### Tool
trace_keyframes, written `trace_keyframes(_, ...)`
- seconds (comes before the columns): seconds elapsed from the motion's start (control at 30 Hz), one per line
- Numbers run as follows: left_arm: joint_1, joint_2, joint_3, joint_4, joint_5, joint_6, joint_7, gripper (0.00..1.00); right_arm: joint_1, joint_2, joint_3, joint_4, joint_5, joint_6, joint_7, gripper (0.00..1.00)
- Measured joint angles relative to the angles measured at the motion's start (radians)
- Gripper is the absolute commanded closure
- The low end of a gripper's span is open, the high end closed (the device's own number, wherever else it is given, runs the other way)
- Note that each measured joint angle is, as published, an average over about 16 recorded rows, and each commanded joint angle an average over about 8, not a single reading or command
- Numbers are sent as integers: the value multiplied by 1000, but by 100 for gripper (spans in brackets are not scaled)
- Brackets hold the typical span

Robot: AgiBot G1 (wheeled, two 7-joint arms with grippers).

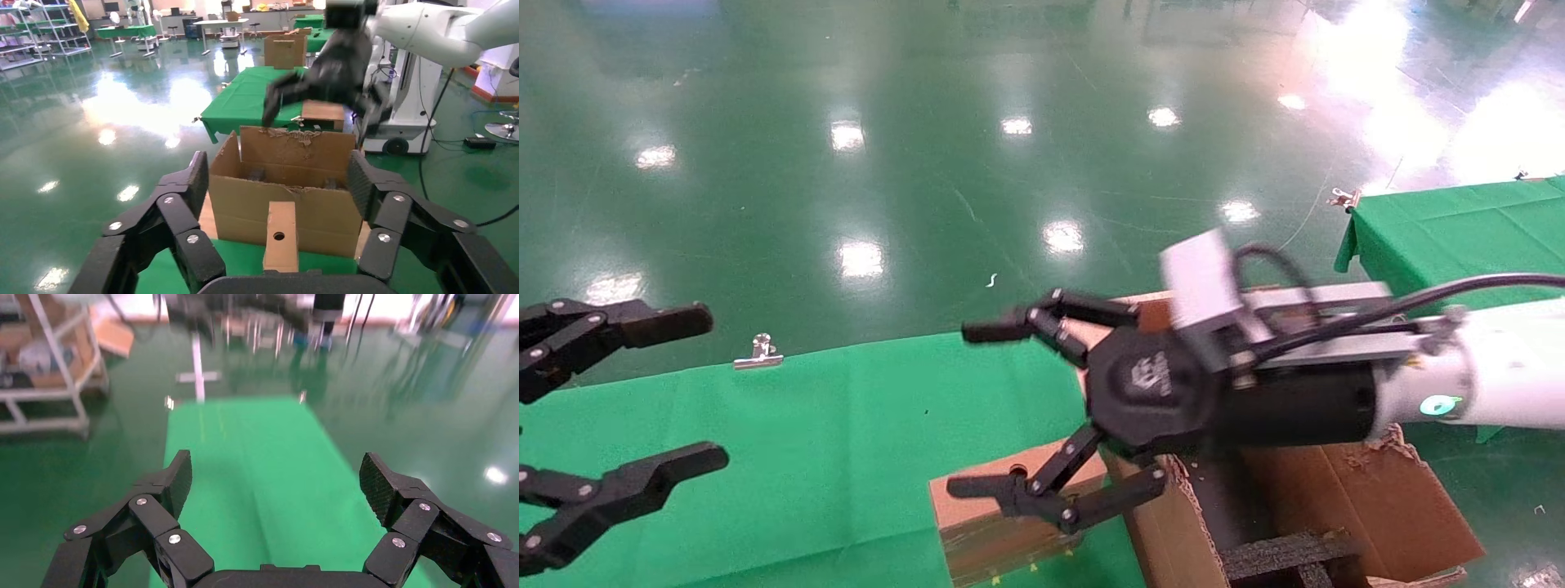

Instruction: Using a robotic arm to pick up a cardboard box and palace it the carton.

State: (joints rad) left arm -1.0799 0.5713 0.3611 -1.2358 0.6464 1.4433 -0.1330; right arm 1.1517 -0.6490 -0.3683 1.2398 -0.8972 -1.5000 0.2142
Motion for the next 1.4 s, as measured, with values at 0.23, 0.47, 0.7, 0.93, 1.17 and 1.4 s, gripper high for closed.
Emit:
trace_keyframes(0.23,0,0,0,0,0,0,0,100,95,-46,-97,-45,-188,-22,33,0)
trace_keyframes(0.47,0,0,0,0,0,0,0,100,188,-109,-186,-89,-359,-38,51,0)
trace_keyframes(0.7,0,0,0,0,0,0,0,100,268,-179,-263,-138,-495,-48,45,0)
trace_keyframes(0.93,0,0,0,0,0,0,0,100,335,-244,-341,-183,-605,-59,27,0)
trace_keyframes(1.17,0,0,0,0,0,0,0,100,392,-292,-426,-208,-685,-71,8,0)
trace_keyframes(1.4,0,0,0,0,0,0,0,82,434,-320,-503,-217,-728,-74,-7,0)
